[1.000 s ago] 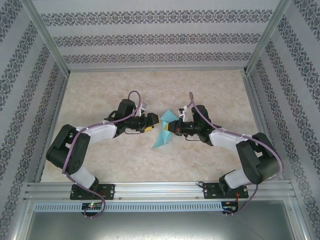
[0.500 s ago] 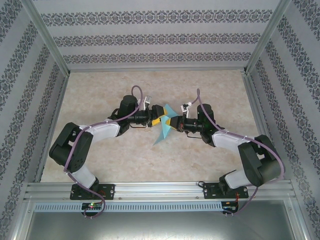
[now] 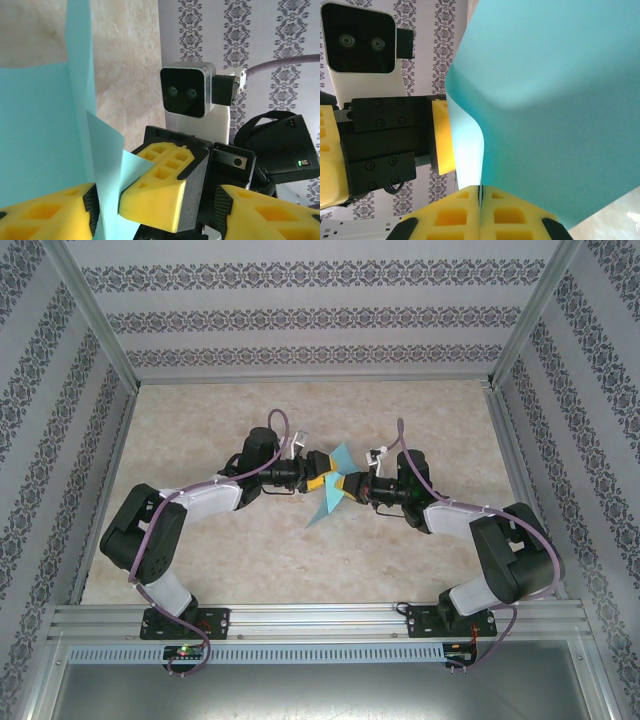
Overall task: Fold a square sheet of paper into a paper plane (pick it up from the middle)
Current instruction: Turn over the paper at the center of the table.
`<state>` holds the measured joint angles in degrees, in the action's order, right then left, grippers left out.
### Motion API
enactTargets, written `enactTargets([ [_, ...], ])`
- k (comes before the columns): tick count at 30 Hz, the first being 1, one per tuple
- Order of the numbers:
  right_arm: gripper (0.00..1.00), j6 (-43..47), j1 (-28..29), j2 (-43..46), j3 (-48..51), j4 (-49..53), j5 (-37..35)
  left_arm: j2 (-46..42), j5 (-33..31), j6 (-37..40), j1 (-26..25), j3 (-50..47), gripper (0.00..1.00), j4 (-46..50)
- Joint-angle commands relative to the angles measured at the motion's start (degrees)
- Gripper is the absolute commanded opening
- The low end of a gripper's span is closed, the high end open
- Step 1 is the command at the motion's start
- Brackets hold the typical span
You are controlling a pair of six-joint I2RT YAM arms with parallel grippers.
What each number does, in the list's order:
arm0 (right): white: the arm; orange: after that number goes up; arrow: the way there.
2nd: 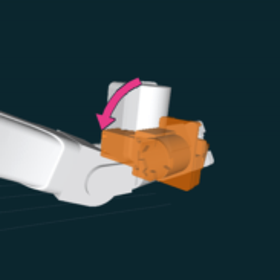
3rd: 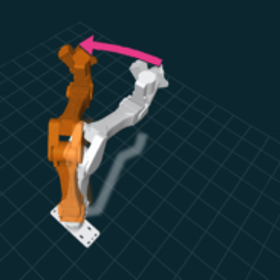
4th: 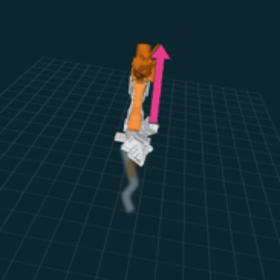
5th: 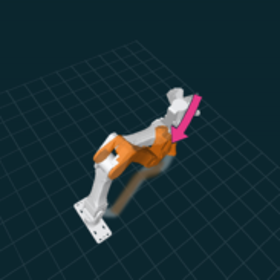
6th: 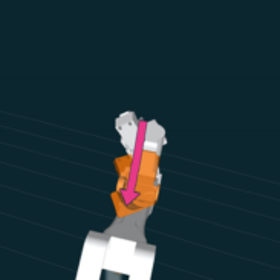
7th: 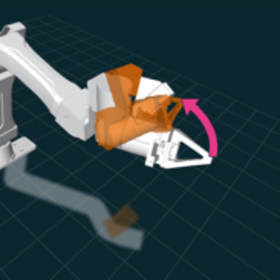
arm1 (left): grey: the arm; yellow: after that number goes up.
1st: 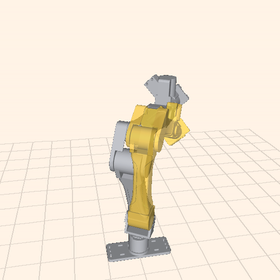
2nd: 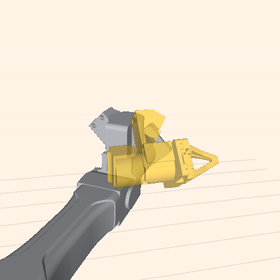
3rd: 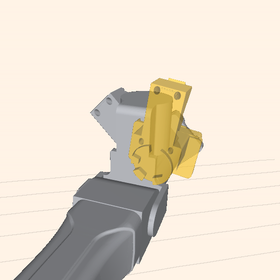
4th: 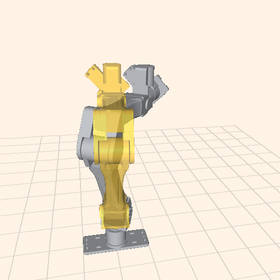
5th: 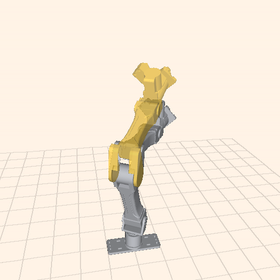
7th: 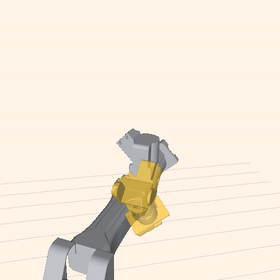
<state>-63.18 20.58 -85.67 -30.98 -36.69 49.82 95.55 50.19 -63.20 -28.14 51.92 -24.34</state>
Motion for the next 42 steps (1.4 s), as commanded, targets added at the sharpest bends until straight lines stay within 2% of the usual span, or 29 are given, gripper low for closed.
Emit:
enactTargets([
  [1, 0.02, -0.34, -0.51, -0.18, 0.75, -2.26, 0.71, -0.10, 1.07, 4.42, -0.69, 1.89, 0.62, 4.90],
  [17, 0.03, -0.67, -0.65, -0.17, 0.22, -2.11, 1.28, 2.36, 1.97, 8.95, -0.75, 4.35, 0.25, 11.99],
  [24, 0.07, -0.26, -0.71, 0.43, 0.08, -0.75, 1.02, 2.49, 2.05, 9.33, -0.78, 4.53, 0.05, 12.43],
  [28, 0.18, 1.58, -0.85, 2.23, 0.12, 2.79, 0.25, 2.45, 1.85, 8.89, -0.78, 4.76, 0.00, 12.13],
  [32, 0.41, 7.17, -1.95, 7.71, 0.12, 14.10, -2.64, 2.28, 1.30, 8.77, -0.78, 5.10, 0.00, 12.11],
  [37, 0.50, 11.24, -2.56, 15.33, 0.50, 28.33, -6.78, 2.26, 0.70, 7.78, -0.78, 5.32, 0.00, 11.08],
  [40, 0.57, 6.94, -1.92, 17.20, 2.83, 25.32, -7.36, 2.89, 0.78, 6.34, -0.78, 5.15, 0.00, 9.19],
  [42, 0.68, 3.19, -0.72, 17.77, 4.13, 20.77, -7.80, 3.06, 0.96, 5.57, -0.78, 5.00, 0.00, 8.05],
])
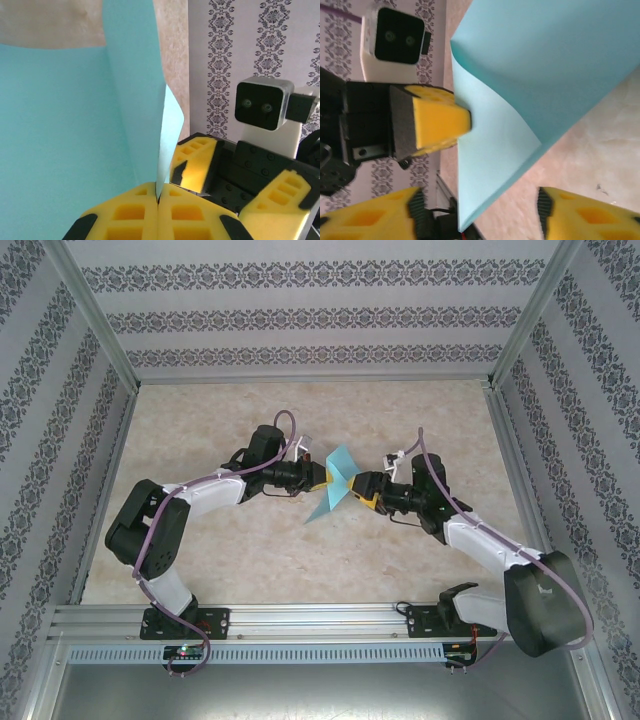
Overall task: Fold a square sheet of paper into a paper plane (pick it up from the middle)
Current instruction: Turn over the paper at the center of the table.
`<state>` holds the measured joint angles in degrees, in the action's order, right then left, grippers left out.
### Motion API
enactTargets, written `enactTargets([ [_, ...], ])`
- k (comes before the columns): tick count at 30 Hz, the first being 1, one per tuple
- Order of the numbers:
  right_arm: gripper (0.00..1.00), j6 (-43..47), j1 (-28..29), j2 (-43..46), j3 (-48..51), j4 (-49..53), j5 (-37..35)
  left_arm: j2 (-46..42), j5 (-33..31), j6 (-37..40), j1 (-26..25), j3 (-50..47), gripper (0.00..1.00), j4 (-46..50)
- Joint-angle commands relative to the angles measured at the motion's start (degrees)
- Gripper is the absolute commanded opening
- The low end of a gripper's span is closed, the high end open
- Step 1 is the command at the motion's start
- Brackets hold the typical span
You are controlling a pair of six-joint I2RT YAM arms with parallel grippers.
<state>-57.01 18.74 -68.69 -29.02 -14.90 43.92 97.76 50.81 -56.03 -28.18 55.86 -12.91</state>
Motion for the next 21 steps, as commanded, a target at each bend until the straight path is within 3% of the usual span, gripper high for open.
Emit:
enactTargets([
  [1, 0.69, -4.79, 1.81, 0.83, 2.44, -3.40, -2.08, 0.86, 0.35, -1.86, -0.81, 1.02, 0.00, -3.55],
  [6, 0.77, -8.67, 5.01, -0.91, 1.22, -4.99, -5.31, 0.99, 0.75, -3.70, -0.87, 0.58, 0.00, -5.83],
  [10, 0.77, -14.28, 6.21, -4.50, 2.58, -13.88, -5.66, 1.02, 0.44, -4.91, -1.25, 0.03, 0.00, -7.71],
  [14, 0.76, -17.35, 7.14, -7.39, 2.46, -18.31, -6.30, 1.74, 0.90, -7.53, -1.62, -0.70, 0.00, -11.37],
  [21, 0.68, -19.69, 6.93, -7.78, 2.98, -22.37, -5.80, 1.86, 0.28, -5.23, -1.62, -0.83, 0.00, -8.91],
])
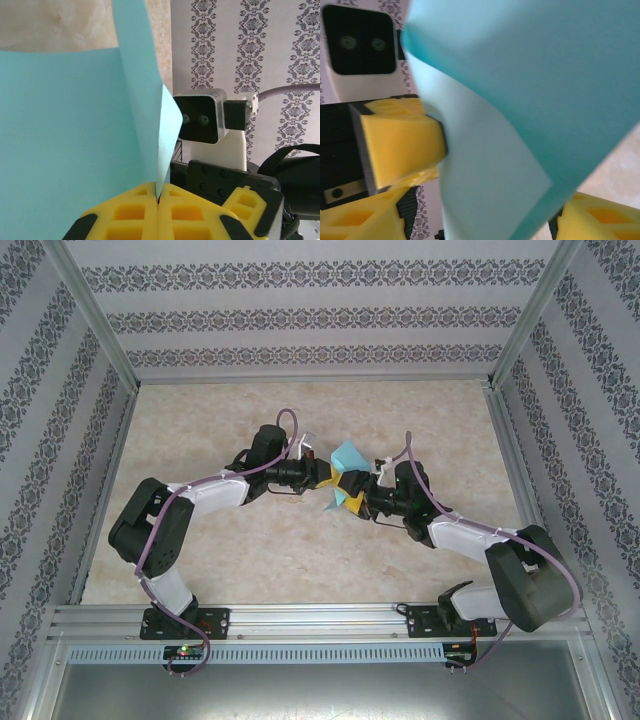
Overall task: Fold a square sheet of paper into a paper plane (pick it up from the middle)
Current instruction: Turn over the paper at the center of the table.
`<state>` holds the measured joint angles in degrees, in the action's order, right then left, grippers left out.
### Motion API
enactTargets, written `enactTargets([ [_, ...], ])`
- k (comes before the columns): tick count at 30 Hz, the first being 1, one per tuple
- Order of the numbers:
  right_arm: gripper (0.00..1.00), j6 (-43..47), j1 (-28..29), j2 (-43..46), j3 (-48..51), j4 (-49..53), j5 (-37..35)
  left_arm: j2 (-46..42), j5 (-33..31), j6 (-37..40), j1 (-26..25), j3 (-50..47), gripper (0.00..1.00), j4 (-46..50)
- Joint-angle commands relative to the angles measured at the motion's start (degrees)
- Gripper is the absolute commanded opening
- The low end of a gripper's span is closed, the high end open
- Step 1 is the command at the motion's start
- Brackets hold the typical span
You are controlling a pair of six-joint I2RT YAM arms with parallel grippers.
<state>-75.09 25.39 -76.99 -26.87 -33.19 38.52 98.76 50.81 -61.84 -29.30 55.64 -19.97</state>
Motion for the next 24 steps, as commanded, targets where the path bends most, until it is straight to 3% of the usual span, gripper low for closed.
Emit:
enactTargets([
  [1, 0.67, -1.64, 0.19, 0.74, 0.98, -4.00, -0.29, 1.20, 0.43, 0.50, -0.54, -0.54, 0.00, -2.00],
  [24, 0.29, -0.56, -1.66, 1.34, 2.24, -1.32, 0.76, 1.71, 1.70, 0.67, -0.52, -0.58, 0.11, -2.06],
])
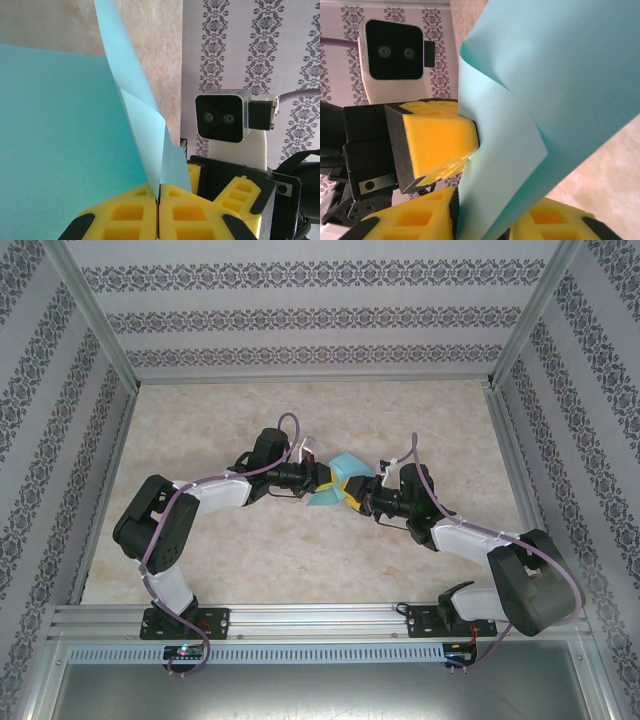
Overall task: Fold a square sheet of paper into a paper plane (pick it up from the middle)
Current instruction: Turn over the paper at the center of the table.
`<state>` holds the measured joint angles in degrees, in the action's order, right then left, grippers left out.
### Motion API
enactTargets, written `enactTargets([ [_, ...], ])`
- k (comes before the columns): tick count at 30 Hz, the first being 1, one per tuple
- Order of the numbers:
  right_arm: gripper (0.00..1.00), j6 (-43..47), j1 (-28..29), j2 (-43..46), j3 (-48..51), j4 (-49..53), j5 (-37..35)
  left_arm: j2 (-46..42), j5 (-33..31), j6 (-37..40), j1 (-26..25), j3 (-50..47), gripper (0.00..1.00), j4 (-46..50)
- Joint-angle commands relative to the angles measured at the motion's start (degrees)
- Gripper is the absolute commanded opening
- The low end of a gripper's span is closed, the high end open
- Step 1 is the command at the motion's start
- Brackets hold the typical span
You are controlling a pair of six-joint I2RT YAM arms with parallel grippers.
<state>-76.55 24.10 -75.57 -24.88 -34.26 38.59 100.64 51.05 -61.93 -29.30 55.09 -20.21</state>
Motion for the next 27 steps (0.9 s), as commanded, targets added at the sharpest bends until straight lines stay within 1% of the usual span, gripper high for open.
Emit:
enactTargets([
  [1, 0.27, 1.05, -0.38, -0.19, 0.27, -0.19, 0.74, -0.33, 1.54, 0.97, -0.50, 0.02, 0.13, -1.49],
  [5, 0.22, 1.70, -0.45, 0.06, 0.30, 0.98, 0.79, -1.12, 1.43, 2.66, -0.51, 0.81, 0.21, 1.22],
  [8, 0.19, 3.50, -0.63, 1.14, -0.05, 4.61, 0.49, -1.87, 1.26, 4.22, -0.27, 1.28, 0.29, 3.59],
  [9, 0.18, 4.34, -0.71, 1.79, -0.16, 6.33, 0.36, -2.20, 0.96, 5.28, -0.10, 1.63, 0.33, 5.08],
  [11, 0.14, 6.16, -0.89, 3.14, -0.62, 10.19, -0.17, -2.89, 0.72, 6.82, 0.16, 2.19, 0.37, 7.22],
  [14, 0.10, 10.14, -1.40, 5.54, -1.79, 18.42, -1.28, -3.84, 0.81, 8.62, 0.62, 3.06, 0.46, 9.97],
  [17, 0.08, 16.18, -1.74, 7.95, -4.84, 30.81, -3.98, -4.76, 0.52, 10.03, 1.32, 3.36, 0.54, 12.15],
  [20, 0.04, 23.80, -1.94, 9.79, -9.37, 46.45, -9.42, -5.99, -0.13, 11.97, 2.20, 3.42, 0.59, 14.89],
  [22, 0.01, 29.35, -1.77, 10.13, -13.58, 58.32, -15.39, -6.82, -0.43, 13.31, 2.98, 3.53, 0.64, 16.80],
  [25, 0.01, 34.15, -1.40, 10.13, -18.36, 68.71, -22.13, -8.14, -0.57, 14.15, 4.11, 3.16, 0.66, 17.94],
  [27, 0.00, 36.95, 0.32, 9.03, -22.85, 77.98, -30.23, -9.10, -0.74, 15.14, 4.82, 3.10, 0.67, 19.48],
])
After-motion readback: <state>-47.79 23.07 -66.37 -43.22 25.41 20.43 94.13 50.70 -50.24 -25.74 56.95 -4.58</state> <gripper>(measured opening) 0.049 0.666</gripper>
